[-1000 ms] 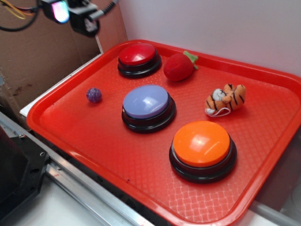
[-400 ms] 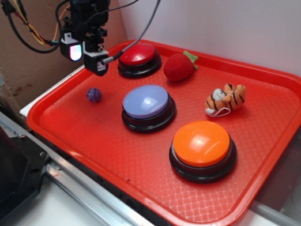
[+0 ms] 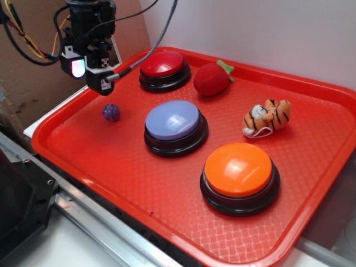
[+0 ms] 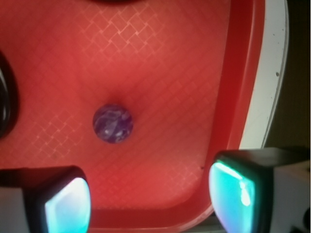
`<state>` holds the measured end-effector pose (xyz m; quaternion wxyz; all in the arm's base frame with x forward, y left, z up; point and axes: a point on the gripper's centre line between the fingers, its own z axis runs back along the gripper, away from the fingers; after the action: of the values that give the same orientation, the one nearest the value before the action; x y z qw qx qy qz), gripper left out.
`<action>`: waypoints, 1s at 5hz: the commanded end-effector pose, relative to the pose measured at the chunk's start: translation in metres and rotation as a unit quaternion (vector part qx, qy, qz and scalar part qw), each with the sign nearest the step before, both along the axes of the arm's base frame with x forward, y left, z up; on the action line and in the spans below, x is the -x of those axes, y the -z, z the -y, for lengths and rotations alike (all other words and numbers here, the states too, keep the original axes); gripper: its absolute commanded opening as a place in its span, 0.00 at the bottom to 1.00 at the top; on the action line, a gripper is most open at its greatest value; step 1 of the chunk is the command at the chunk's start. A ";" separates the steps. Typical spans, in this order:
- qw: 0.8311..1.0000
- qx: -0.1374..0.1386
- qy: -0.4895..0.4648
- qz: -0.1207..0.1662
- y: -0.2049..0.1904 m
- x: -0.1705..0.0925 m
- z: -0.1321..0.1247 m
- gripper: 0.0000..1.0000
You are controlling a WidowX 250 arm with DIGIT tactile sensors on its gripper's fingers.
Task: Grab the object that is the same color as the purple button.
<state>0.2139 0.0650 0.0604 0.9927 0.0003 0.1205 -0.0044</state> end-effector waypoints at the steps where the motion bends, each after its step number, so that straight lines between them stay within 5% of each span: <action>1: 0.999 0.000 0.036 0.006 0.027 -0.011 0.011 1.00; 3: 0.999 0.000 0.045 -0.015 0.047 -0.011 0.019 1.00; 5: 0.999 0.005 0.044 -0.018 0.056 -0.010 0.020 0.00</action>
<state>0.2184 0.0440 0.0024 0.9854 -0.0040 0.1652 -0.0414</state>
